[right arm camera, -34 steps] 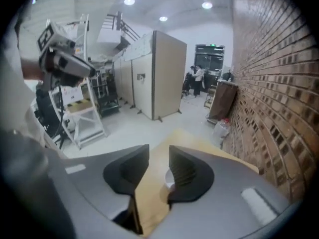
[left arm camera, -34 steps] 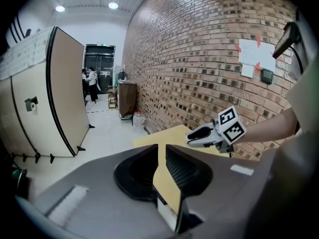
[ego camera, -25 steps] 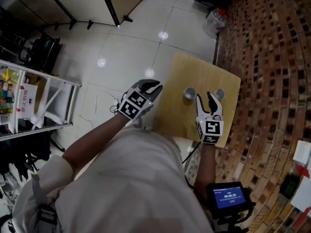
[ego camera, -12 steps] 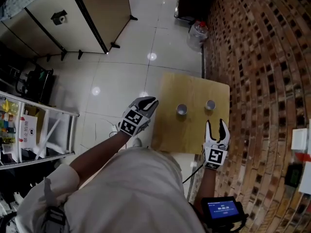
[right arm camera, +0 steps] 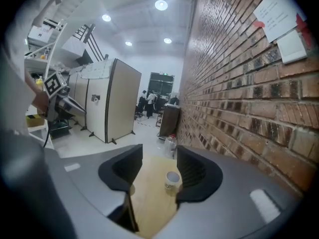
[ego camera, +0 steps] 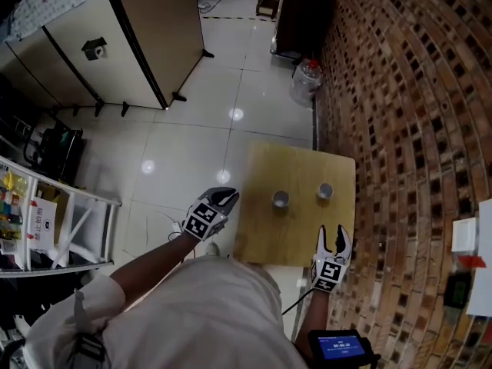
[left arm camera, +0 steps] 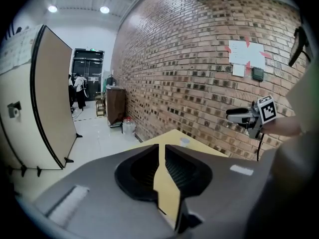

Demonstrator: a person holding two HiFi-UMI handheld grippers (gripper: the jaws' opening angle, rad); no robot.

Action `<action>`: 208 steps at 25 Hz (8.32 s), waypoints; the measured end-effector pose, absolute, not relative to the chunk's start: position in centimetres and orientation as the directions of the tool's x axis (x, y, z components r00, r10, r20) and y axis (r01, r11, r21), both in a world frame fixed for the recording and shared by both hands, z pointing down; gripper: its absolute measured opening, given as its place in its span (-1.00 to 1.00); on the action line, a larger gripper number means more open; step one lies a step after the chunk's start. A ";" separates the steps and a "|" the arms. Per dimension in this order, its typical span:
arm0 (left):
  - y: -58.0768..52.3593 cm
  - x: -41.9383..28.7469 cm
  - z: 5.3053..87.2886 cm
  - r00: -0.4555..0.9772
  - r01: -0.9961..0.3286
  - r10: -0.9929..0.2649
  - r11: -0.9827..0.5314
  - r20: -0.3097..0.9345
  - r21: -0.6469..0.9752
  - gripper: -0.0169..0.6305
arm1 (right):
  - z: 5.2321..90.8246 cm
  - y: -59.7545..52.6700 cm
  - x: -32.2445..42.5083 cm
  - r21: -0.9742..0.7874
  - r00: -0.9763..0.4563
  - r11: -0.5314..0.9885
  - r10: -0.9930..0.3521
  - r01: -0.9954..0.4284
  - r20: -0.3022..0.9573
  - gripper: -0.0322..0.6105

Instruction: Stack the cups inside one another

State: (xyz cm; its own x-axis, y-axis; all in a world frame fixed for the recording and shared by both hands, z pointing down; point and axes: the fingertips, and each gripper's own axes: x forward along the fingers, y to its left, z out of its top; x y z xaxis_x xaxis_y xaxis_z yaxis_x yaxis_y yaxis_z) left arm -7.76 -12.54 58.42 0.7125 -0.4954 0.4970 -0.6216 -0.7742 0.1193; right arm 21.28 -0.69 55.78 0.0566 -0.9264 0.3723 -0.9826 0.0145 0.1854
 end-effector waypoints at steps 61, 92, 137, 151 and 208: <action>-9.6 -6.5 58.9 0.547 -0.782 -0.593 -0.614 0.591 0.107 -0.82 | 82.5 -15.1 29.6 0.361 0.024 0.619 -0.484 -0.698 0.875 -0.58; -11.2 -6.6 58.9 0.554 -0.768 -0.581 -0.633 0.596 0.098 -0.82 | 72.1 -16.3 22.9 0.387 -0.132 0.647 -0.604 -0.657 0.786 -0.87; -9.7 -14.3 59.0 0.501 -0.828 -0.633 -0.549 0.590 0.114 -0.82 | 79.7 -10.6 8.2 0.154 -0.272 0.897 -0.284 -0.414 0.920 -0.73; -10.2 -13.6 59.0 0.508 -0.820 -0.627 -0.561 0.590 0.110 -0.82 | 82.8 -11.2 9.0 0.161 -0.232 0.864 -0.300 -0.477 0.925 -0.74; -16.4 -3.7 56.1 0.675 -0.716 -0.586 -0.668 0.448 0.206 -0.87 | 57.5 -4.4 23.7 -0.097 -0.076 0.052 -0.961 -0.994 0.268 -0.42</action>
State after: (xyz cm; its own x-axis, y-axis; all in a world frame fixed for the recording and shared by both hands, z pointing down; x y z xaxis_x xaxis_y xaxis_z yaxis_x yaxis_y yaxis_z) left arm -3.70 -16.45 56.15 0.6752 -0.5857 0.4483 -0.7156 -0.6675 0.2056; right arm 23.73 -4.38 57.48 -0.0765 -0.9605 0.2675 -0.9939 0.0520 -0.0974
